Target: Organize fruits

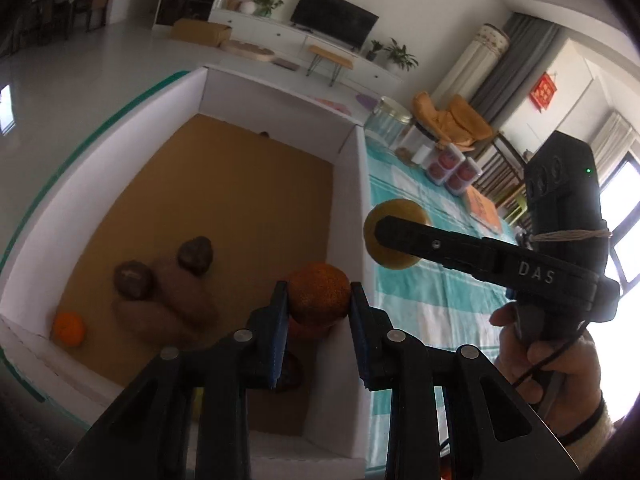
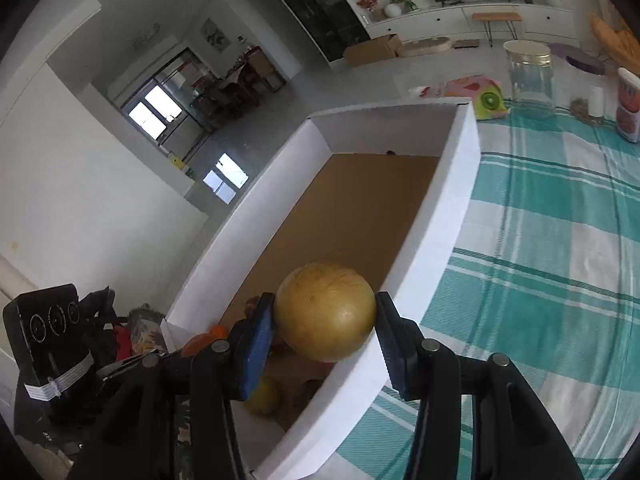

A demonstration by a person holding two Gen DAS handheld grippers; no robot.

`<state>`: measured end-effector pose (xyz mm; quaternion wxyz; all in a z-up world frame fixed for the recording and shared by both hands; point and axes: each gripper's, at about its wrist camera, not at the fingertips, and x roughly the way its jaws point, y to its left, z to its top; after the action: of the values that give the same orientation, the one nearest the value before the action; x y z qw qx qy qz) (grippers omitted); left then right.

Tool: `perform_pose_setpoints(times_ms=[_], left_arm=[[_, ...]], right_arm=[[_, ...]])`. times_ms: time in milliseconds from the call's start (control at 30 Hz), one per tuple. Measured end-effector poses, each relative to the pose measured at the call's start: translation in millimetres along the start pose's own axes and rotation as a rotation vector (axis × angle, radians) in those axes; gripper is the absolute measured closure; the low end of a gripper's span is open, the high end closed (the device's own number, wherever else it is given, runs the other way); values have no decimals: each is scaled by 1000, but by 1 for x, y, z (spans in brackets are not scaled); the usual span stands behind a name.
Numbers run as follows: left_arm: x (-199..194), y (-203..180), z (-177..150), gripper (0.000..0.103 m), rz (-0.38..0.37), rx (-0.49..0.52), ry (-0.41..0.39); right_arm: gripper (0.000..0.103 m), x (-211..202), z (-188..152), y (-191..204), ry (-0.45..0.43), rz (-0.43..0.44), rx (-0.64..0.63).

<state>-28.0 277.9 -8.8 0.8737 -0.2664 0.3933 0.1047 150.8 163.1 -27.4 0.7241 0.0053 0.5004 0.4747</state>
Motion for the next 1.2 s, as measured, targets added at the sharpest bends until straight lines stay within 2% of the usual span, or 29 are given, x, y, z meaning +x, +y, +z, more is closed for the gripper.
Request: perform_pose_setpoints(times_ms=[167,267,333,367,400,467,533,567,633,667,767,800,933,1033,1200], left_arm=[[17,39,-14,73,135,-15,79],[18,51,-22,69,202,-9,93],[16,53,-24,52,241,1,86],[13,52,-24,38,260,13,72],[7,50,-25,33,283,36,48],[-4,39,-25,31,341,103,-12],[-16,28,-25,23,406,144,-87],[-23,23,-25,20,433,154,-128],[-31,19,-24,19,499,140,-162],[-33,19,-22,19,497,120,-162],[-38,26,-18,19,400,72,-143],[-39,27,-17,19,392,65,-146],[-43,23,-15,19,499,100,-185],[-51,20,-18,19,551,107,-200],[-58,27,-17,19,575,95,-209]], right_arm=[[53,61,-19,31,170,-32,-33],[51,79,-31,32,218,-84,-39],[46,78,-36,30,211,-75,-15],[40,74,-36,30,199,-76,-4],[34,68,-36,31,182,-83,-2],[30,51,-33,33,146,-99,-14],[22,31,-35,41,100,-141,-34],[15,22,-38,45,78,-172,-47],[11,3,-43,54,31,-222,-76],[11,-4,-47,58,11,-239,-87],[10,-20,-56,65,-27,-288,-89],[10,-24,-60,67,-37,-302,-91],[10,-27,-69,80,-57,-381,-132],[10,-26,-74,88,-54,-401,-149],[10,-18,-78,93,-34,-416,-143]])
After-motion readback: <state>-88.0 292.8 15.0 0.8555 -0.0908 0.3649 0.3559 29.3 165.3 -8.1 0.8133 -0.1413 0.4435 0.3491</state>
